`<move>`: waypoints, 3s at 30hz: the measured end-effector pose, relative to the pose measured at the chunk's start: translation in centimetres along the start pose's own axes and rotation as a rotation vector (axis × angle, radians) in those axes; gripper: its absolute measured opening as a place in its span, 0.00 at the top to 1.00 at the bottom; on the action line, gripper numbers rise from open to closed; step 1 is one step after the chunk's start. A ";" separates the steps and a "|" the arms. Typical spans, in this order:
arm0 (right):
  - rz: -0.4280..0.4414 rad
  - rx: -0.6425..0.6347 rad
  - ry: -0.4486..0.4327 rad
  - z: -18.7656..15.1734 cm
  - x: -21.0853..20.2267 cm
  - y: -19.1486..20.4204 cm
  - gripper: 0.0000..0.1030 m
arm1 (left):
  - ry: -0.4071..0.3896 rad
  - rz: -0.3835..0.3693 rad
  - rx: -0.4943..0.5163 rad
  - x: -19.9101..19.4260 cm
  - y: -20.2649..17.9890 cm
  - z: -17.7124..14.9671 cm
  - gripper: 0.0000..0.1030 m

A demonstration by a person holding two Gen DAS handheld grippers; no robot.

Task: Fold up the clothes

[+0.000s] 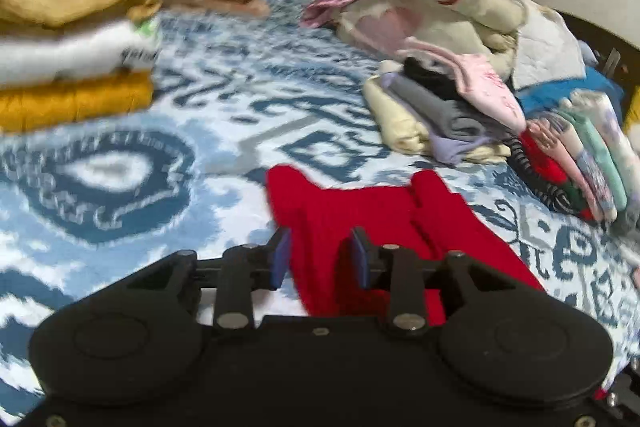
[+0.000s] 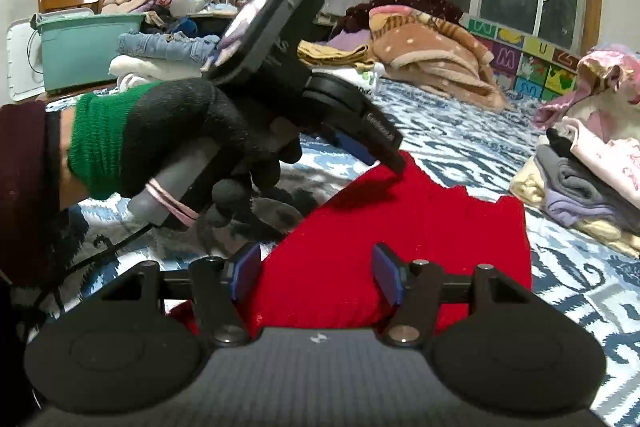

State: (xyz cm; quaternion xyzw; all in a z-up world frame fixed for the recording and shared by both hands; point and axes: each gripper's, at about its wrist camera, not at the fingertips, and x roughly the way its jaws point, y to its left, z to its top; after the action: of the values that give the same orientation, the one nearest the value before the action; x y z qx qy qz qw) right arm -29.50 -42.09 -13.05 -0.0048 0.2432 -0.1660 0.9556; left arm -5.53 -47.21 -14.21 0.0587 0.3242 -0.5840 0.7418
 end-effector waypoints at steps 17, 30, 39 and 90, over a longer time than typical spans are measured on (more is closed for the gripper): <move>-0.002 0.064 0.041 -0.4 1.2 -0.8 0.32 | -0.028 0.012 0.088 1.6 -1.1 0.2 0.99; 0.003 0.129 0.097 -0.2 1.5 -1.9 0.42 | 0.081 -0.088 0.229 -0.5 -3.0 -1.8 0.94; 0.023 0.173 0.085 0.6 -0.7 -2.9 0.42 | 0.005 -0.019 0.203 -4.8 -4.0 -2.2 0.91; 0.158 1.364 -0.079 -16.6 -8.2 -12.8 0.69 | 0.098 -0.114 -0.779 -14.2 -3.3 -16.6 0.62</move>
State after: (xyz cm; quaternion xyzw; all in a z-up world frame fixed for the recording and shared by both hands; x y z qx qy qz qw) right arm -48.04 -50.38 -22.76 0.6094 0.0490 -0.2116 0.7626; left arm -16.86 -28.72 -18.47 -0.2174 0.5594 -0.4541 0.6585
